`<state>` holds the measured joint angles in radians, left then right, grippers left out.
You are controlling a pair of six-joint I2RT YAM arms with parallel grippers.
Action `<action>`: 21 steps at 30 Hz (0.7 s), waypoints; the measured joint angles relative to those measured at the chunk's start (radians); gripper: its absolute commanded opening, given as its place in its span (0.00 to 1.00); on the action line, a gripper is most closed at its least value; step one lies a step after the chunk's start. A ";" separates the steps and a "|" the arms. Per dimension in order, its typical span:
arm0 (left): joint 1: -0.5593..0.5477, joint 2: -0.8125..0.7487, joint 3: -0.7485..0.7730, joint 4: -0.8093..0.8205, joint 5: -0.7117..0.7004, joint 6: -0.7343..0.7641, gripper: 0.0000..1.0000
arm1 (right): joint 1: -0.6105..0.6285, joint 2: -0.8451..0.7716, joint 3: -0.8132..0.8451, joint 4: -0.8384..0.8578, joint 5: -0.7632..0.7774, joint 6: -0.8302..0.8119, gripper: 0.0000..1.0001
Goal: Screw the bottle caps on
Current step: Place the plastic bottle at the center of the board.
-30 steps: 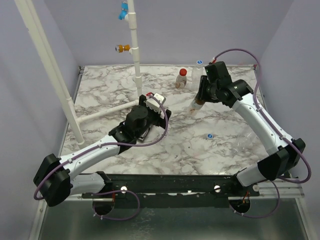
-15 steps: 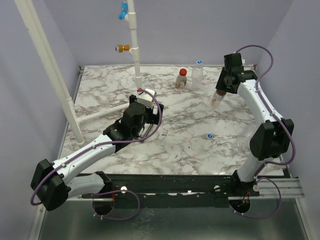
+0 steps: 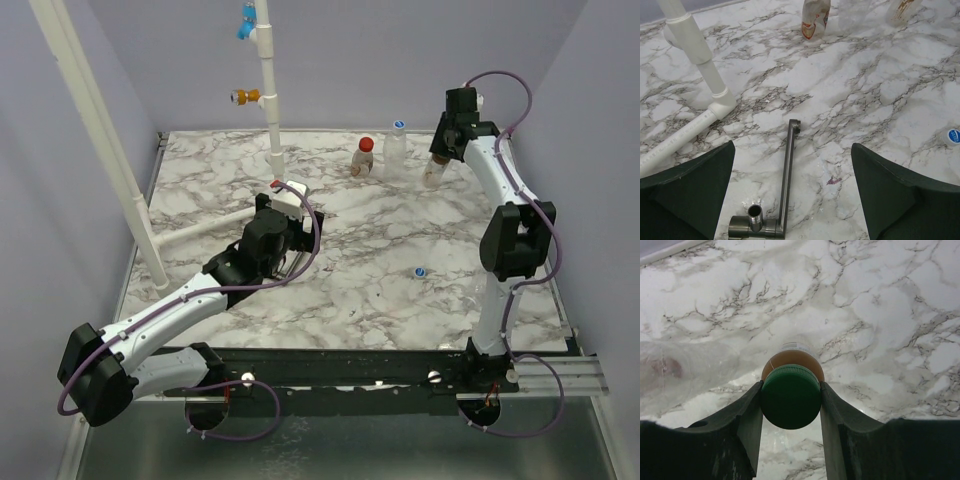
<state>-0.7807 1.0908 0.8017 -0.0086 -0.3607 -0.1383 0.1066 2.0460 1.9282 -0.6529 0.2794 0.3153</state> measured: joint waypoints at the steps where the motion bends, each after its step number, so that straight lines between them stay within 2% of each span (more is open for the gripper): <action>1: 0.000 0.000 0.000 0.000 0.000 0.000 0.99 | -0.003 0.018 0.018 0.000 0.000 -0.003 0.02; 8: 0.000 0.000 -0.003 0.000 0.000 0.001 0.99 | -0.008 0.078 0.077 0.005 -0.002 -0.014 0.06; 13: 0.000 0.000 -0.003 0.000 0.000 0.001 0.99 | -0.009 0.106 0.115 0.005 -0.012 -0.019 0.17; 21: 0.002 0.001 -0.006 0.000 0.000 0.001 0.99 | -0.014 0.108 0.117 0.005 -0.023 -0.019 0.43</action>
<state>-0.7788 1.0920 0.7959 -0.0086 -0.3603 -0.1375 0.0929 2.1544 2.0449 -0.6476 0.2562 0.2958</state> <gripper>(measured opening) 0.987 0.447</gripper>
